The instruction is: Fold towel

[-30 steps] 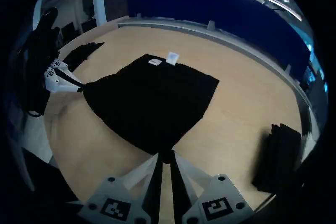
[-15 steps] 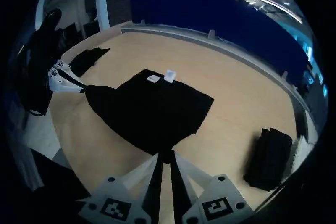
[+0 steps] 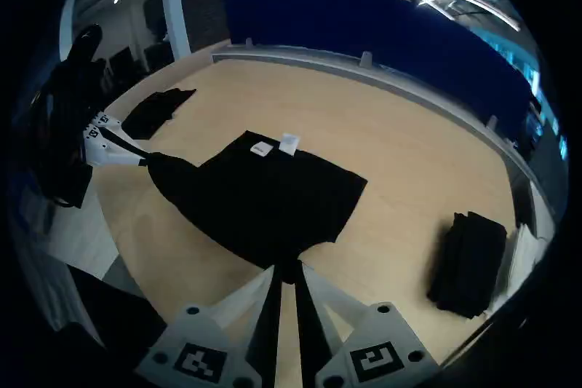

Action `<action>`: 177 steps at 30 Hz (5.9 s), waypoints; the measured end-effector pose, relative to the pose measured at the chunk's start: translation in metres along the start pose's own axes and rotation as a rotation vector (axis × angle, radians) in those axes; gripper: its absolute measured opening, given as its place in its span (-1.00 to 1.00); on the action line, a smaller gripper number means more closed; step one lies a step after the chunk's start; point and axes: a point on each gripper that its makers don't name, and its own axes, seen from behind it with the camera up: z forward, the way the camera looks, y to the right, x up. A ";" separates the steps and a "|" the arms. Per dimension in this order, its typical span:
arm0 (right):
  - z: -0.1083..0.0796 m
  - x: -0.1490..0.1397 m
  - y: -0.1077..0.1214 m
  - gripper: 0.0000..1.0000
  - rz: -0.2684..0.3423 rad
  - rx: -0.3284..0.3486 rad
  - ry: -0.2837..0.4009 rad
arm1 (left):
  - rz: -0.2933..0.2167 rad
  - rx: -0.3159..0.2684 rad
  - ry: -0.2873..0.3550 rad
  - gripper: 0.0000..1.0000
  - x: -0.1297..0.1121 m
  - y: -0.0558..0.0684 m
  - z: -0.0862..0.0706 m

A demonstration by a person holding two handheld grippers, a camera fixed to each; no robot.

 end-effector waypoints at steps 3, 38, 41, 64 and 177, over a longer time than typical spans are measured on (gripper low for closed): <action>0.000 -0.001 0.000 -0.76 -0.010 0.000 -0.005 | 0.004 0.004 0.000 -0.81 0.000 0.000 0.001; 0.076 0.052 0.067 -0.76 0.001 -0.028 -0.024 | 0.046 0.048 0.051 -0.82 0.078 -0.058 0.074; 0.088 0.052 0.073 -0.76 0.011 -0.031 -0.033 | 0.045 0.052 0.049 -0.82 0.078 -0.063 0.086; 0.148 0.038 0.095 -0.71 0.040 -0.087 -0.079 | 0.033 0.113 0.027 -0.81 0.072 -0.091 0.150; 0.133 -0.021 0.060 0.33 -0.120 0.026 -0.154 | -0.234 0.314 0.070 0.70 -0.032 -0.087 0.027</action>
